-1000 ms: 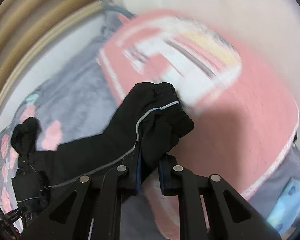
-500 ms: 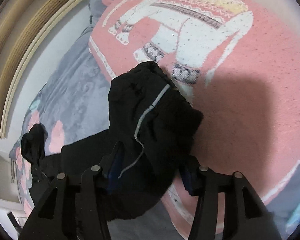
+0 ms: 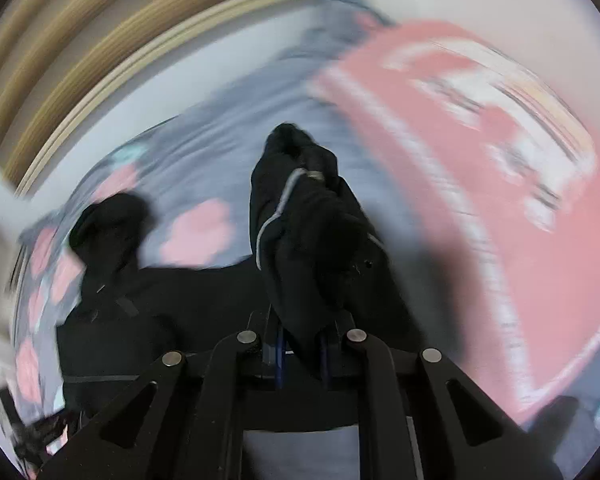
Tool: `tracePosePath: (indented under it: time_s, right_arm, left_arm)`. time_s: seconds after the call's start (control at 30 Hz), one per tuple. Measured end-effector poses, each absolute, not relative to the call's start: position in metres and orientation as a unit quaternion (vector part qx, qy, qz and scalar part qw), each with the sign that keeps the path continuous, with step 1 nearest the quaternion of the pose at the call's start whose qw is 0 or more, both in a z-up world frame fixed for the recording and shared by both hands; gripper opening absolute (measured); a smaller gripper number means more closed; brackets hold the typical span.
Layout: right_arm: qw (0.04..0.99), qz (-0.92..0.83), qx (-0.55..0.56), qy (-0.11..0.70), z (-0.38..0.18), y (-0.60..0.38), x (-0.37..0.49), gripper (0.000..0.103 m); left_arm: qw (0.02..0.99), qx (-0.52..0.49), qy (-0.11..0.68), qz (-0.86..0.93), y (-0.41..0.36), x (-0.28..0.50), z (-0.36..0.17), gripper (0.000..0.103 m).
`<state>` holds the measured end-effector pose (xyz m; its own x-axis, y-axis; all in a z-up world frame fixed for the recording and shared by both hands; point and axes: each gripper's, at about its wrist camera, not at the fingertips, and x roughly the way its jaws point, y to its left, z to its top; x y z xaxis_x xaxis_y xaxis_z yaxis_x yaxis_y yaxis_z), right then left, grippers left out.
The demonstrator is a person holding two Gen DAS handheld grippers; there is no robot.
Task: Fold large clothes
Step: 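Grasp the other sleeve cuff with the right gripper, then fold the held sleeve across the jacket body with the right gripper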
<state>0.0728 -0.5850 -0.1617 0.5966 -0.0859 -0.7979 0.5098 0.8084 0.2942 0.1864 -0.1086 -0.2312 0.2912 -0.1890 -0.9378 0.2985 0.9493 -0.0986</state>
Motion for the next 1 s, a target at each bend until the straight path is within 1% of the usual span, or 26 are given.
tracePosePath:
  time_s: [0.17,0.4,0.5,0.6,0.7,0.77,0.8,0.83,0.93,1.0]
  right_arm:
    - [0.879,-0.079,0.190,0.430,-0.144,-0.454,0.138,0.016]
    - [0.872,0.050,0.105,0.476,-0.162,-0.280,0.219,0.016]
    - [0.856,0.097,0.062,0.504,-0.187,-0.209,0.246,0.016]
    - [0.831,0.117,0.008,0.543,-0.232,-0.144,0.271,0.016]
    - [0.810,0.107,-0.024,0.577,-0.277,-0.114,0.283,0.017]
    - [0.795,0.104,-0.028,0.597,-0.300,-0.107,0.290,0.021]
    - [0.790,0.103,-0.026,0.604,-0.308,-0.106,0.292,0.021]
    - [0.789,0.110,-0.019,0.604,-0.312,-0.107,0.292,0.025]
    - [0.784,0.149,0.018,0.602,-0.302,-0.119,0.288,0.041]
    - [0.790,0.163,0.029,0.590,-0.285,-0.133,0.278,0.047]
  left_arm:
    - [0.812,0.030,0.566,-0.138,-0.068,0.196,-0.226,0.041]
    - [0.819,0.001,0.563,-0.109,-0.012,0.199,-0.224,0.041]
    - [0.817,-0.012,0.568,-0.094,0.010,0.197,-0.232,0.041]
    - [0.813,-0.020,0.576,-0.078,0.027,0.198,-0.242,0.041]
    - [0.810,-0.031,0.583,-0.065,0.041,0.198,-0.250,0.041]
    - [0.808,-0.036,0.585,-0.059,0.048,0.199,-0.252,0.041]
    - [0.807,-0.039,0.587,-0.057,0.052,0.200,-0.254,0.041]
    - [0.806,-0.040,0.587,-0.057,0.055,0.201,-0.255,0.041]
    - [0.807,-0.040,0.585,-0.071,0.054,0.207,-0.255,0.041]
    - [0.807,-0.049,0.582,-0.091,0.051,0.216,-0.253,0.041]
